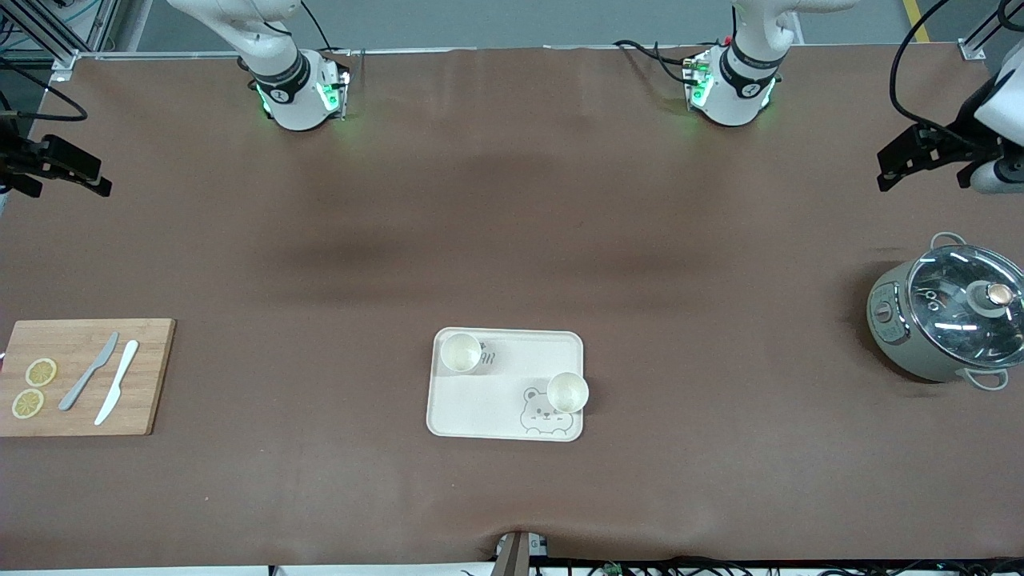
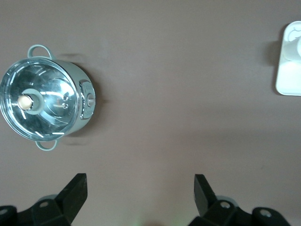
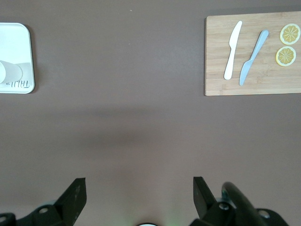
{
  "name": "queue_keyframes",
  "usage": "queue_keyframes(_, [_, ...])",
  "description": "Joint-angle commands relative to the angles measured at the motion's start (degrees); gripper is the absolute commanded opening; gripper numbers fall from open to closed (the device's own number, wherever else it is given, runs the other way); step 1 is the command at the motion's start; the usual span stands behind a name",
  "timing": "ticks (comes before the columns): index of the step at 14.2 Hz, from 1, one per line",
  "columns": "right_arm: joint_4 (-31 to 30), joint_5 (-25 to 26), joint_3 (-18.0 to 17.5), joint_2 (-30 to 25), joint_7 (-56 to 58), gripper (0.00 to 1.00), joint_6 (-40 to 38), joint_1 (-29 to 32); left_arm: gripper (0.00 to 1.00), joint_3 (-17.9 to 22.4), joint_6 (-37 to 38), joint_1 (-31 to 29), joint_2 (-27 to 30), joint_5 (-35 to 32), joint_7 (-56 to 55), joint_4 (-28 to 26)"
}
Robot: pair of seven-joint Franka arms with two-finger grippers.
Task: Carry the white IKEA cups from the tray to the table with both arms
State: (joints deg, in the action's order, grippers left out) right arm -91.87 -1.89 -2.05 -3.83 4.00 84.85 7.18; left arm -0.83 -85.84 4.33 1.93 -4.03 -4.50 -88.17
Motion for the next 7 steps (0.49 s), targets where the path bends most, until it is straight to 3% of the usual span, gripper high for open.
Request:
queue_keyframes(1, [1.5,-1.1,-0.4,1.4,0.5,1.00,-0.7,1.4,1.00,-0.7,1.2,0.8,-4.1,-1.4,-0.5,3.5])
queue_keyframes(7, [2.0,-1.2,-0.3,2.5,0.5,1.00,-0.6,1.4,1.00,-1.9,-4.8,4.0,-10.9,-1.0,-8.4,3.5])
